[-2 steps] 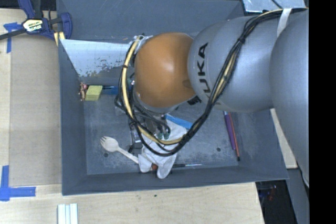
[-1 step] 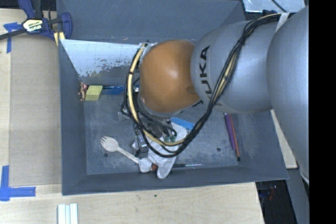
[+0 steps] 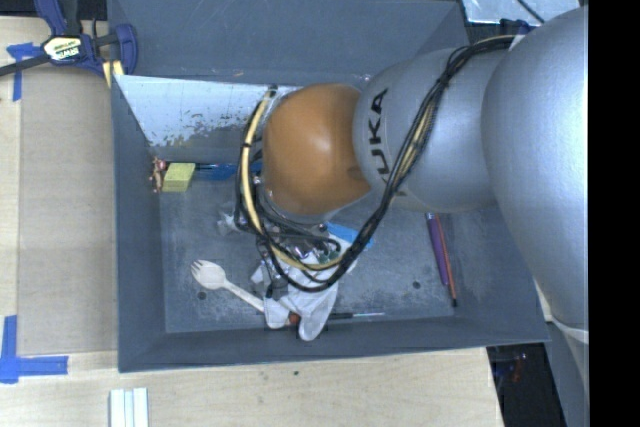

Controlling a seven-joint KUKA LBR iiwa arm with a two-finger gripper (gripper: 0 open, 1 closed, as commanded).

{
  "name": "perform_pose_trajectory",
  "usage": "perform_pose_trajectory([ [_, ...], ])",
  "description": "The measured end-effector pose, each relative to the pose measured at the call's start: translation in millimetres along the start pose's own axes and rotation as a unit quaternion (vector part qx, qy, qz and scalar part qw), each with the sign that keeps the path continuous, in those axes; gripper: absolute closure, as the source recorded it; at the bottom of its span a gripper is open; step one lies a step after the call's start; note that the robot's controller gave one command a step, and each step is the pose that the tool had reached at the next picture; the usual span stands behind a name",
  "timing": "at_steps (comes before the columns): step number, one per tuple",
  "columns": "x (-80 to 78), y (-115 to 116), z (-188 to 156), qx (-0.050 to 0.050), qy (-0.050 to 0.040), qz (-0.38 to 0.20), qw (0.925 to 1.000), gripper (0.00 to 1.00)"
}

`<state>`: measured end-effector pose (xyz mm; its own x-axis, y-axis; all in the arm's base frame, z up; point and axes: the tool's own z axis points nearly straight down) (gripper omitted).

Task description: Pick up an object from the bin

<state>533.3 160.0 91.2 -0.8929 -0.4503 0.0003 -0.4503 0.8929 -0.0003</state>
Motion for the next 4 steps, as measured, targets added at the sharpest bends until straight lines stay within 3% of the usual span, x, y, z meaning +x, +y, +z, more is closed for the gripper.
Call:
perform_pose_trajectory([
  [1, 16.0, 55, 7, 0.0, -0.0024, 0.095, 0.9955, 0.0],
  [2, 26.4, 7, 14, 0.002, -0.0001, 0.12, 0.9928, 0.0],
  [3, 17.8, 69, 20, -0.003, -0.001, 0.12, 0.9928, 0.0],
  [4, 15.1, -32, 19, 0.002, -0.0038, -0.026, 0.9997, 1.0],
])
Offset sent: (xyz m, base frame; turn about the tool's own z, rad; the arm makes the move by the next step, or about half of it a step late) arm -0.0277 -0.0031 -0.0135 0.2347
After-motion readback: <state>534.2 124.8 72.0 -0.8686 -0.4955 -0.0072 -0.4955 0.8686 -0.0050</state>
